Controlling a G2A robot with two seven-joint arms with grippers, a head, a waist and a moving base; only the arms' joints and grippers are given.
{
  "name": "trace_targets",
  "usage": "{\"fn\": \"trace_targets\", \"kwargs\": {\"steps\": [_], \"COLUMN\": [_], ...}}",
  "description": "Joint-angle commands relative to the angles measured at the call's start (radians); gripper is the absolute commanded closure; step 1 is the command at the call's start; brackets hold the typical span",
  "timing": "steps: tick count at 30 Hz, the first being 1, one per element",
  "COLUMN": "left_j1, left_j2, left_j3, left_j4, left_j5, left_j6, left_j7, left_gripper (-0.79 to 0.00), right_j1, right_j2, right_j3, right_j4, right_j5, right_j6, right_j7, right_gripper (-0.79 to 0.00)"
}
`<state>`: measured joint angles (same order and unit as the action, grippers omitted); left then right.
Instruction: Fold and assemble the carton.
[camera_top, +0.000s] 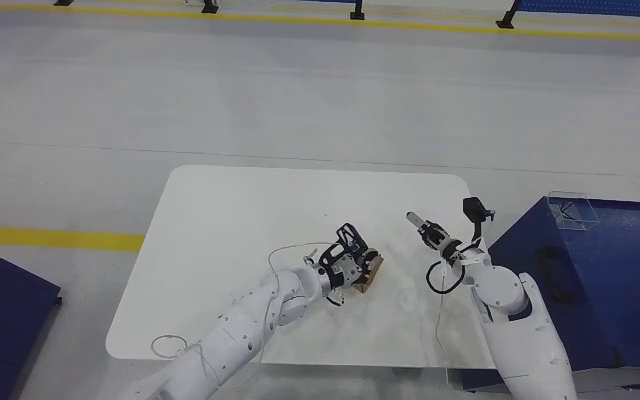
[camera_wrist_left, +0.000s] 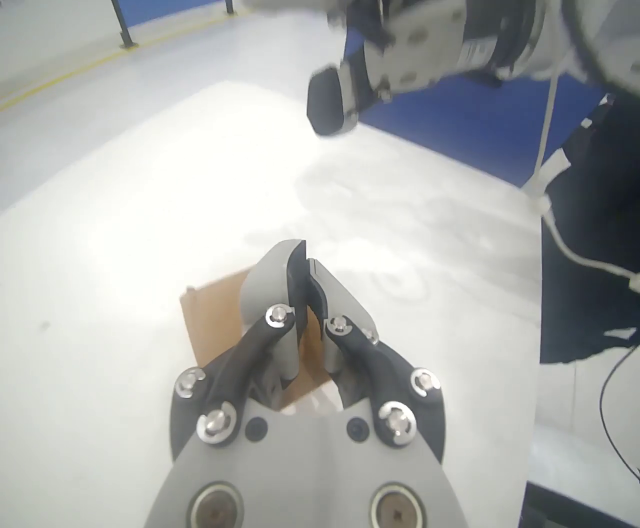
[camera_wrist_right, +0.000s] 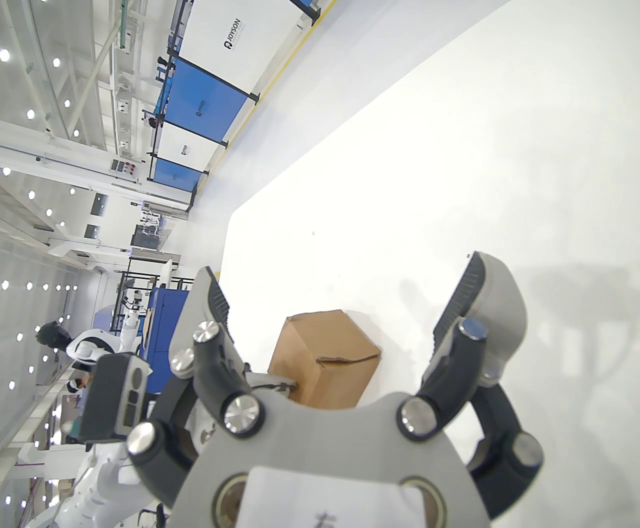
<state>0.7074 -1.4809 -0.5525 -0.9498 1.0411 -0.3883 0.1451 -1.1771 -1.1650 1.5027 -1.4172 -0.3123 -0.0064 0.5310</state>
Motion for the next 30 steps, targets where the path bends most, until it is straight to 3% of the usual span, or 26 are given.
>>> {"fn": "trace_targets", "kwargs": {"steps": [1,5,10,11,12,13,14,16,20,24,30], "left_j1": [0.029,0.094,0.226,0.25,0.265,0.265,0.259,0.268,0.265,0.265,0.265], "left_j2": [0.019,0.065,0.133,0.143,0.149,0.149,0.147,0.15,0.149,0.149,0.149], "left_j3": [-0.045,-0.145,-0.316,-0.342,-0.362,-0.362,-0.356,-0.369,-0.361,-0.362,-0.362], "left_j4": [-0.053,-0.175,-0.363,-0.394,-0.413,-0.413,-0.406,-0.417,-0.412,-0.412,-0.412], "left_j5": [0.031,0.099,0.144,0.141,0.131,0.131,0.136,0.13,0.131,0.131,0.131], "left_j6": [0.021,0.088,0.09,0.073,0.066,0.066,0.07,0.065,0.066,0.066,0.066], "left_j7": [0.113,0.127,0.059,0.019,-0.003,-0.003,0.008,-0.01,-0.003,-0.003,-0.003], "left_gripper": [0.0,0.0,0.0,-0.132,-0.785,-0.785,-0.006,-0.049,-0.327,-0.543,-0.749], "right_j1": [0.0,0.0,0.0,0.0,0.0,0.0,0.0,0.0,0.0,0.0,0.0], "right_j2": [0.0,0.0,0.0,0.0,0.0,0.0,0.0,0.0,0.0,0.0,0.0], "right_j3": [0.0,0.0,0.0,0.0,0.0,0.0,0.0,0.0,0.0,0.0,0.0], "right_j4": [0.0,0.0,0.0,0.0,0.0,0.0,0.0,0.0,0.0,0.0,0.0], "right_j5": [0.0,0.0,0.0,0.0,0.0,0.0,0.0,0.0,0.0,0.0,0.0], "right_j6": [0.0,0.0,0.0,0.0,0.0,0.0,0.0,0.0,0.0,0.0,0.0], "right_j7": [0.0,0.0,0.0,0.0,0.0,0.0,0.0,0.0,0.0,0.0,0.0], "right_gripper": [-0.785,-0.785,-0.785,-0.785,-0.785,-0.785,-0.785,-0.785,-0.785,-0.784,-0.784]}}
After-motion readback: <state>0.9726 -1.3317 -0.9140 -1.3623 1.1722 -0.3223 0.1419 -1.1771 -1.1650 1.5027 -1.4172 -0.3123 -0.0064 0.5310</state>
